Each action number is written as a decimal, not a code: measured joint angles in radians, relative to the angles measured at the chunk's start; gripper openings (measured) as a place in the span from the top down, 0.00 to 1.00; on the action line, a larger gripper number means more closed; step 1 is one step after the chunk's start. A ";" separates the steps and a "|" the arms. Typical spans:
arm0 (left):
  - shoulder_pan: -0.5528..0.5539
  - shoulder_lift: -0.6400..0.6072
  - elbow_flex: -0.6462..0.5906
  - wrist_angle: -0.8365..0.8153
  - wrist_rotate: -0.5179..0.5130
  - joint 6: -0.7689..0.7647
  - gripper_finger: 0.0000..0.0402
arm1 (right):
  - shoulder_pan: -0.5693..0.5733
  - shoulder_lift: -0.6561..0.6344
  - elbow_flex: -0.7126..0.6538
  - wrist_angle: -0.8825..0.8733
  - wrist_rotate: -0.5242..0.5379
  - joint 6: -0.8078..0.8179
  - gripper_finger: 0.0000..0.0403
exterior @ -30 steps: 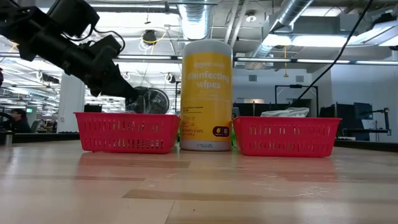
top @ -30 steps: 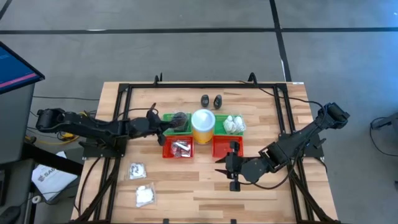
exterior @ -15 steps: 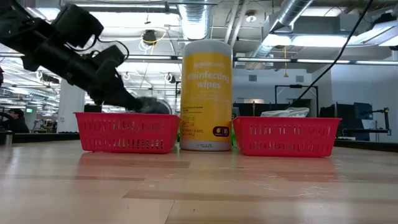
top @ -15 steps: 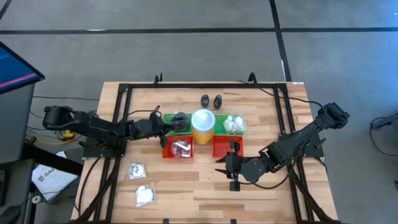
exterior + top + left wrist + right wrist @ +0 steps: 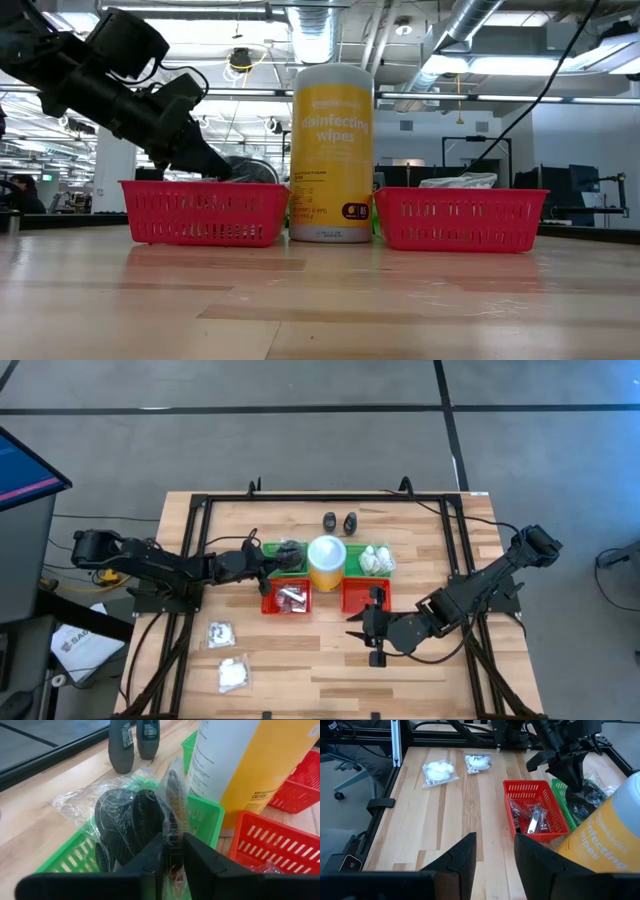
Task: Pick & Place Travel size toiletries
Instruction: Put the hairbrush into the left green basket, then put the top vanity pack into the right green basket
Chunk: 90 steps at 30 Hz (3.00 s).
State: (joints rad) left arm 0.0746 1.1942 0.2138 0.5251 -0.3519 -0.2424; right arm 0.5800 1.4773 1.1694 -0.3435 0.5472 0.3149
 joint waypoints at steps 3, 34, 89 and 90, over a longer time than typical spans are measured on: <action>0.000 0.000 0.000 0.000 0.000 0.001 0.84 | 0.000 0.000 0.000 0.000 0.000 0.000 0.70; 0.000 -0.146 0.001 0.012 -0.070 0.087 0.42 | 0.000 0.000 -0.001 -0.019 0.000 0.000 0.70; -0.628 -0.324 0.000 -0.764 0.232 -0.738 0.61 | 0.000 0.000 -0.001 -0.023 0.000 0.027 0.69; -0.635 -0.324 0.000 -0.778 0.234 -0.758 0.61 | 0.000 0.000 -0.001 -0.023 0.000 0.027 0.69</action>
State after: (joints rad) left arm -0.5601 0.8703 0.2142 -0.2532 -0.1184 -1.0006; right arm 0.5804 1.4776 1.1683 -0.3660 0.5468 0.3416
